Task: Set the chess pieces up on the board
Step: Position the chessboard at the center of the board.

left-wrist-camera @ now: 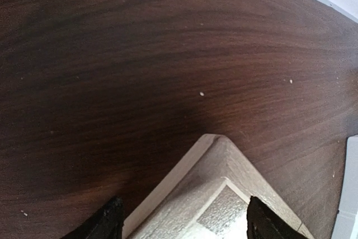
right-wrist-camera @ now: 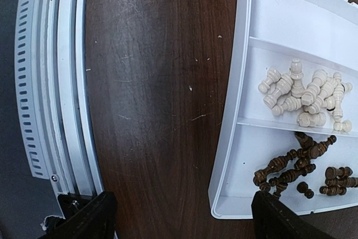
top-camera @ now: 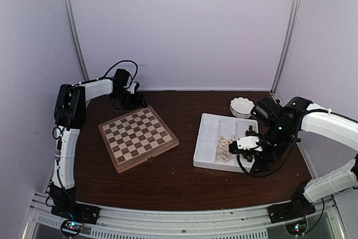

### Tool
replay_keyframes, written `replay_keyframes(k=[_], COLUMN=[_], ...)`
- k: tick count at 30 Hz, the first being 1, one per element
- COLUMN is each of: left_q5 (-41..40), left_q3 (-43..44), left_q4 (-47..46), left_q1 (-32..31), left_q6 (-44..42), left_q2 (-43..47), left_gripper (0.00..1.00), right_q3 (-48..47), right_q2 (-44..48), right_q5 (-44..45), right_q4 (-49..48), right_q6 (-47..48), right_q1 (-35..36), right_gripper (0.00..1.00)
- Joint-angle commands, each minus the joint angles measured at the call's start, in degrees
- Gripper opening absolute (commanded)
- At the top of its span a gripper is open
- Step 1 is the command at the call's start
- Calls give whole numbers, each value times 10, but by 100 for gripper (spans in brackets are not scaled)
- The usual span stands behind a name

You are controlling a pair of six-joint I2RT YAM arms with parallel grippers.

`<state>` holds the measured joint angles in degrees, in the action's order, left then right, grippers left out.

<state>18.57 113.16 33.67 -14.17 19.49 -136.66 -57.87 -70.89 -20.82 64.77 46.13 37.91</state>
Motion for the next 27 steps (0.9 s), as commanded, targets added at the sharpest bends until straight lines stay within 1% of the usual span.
replay_keyframes(k=[1,9,16,23,27], left_q5=[55,85,110,126,125], left_q3=[-9,-61,-140,-282,-333], left_q4=[10,48,49,-1,-35], left_q1=[4,-1,-35,-82,-117], left_q6=[-25,-69,-103,-92,-83], left_q2=[7,41,92,170,198], left_gripper=[75,72,71,66,65], right_q3=[4,3,-2,2,4], right_q2=[7,-2,-9,-6,-8], right_q5=[7,3,-8,-8,-12], right_q4=[-12,-29,-34,-35,-39], right_q6=[-5,-11,-13,-11,-13], right_q1=[3,3,3,3,3], right_gripper=[87,87,87,87,87])
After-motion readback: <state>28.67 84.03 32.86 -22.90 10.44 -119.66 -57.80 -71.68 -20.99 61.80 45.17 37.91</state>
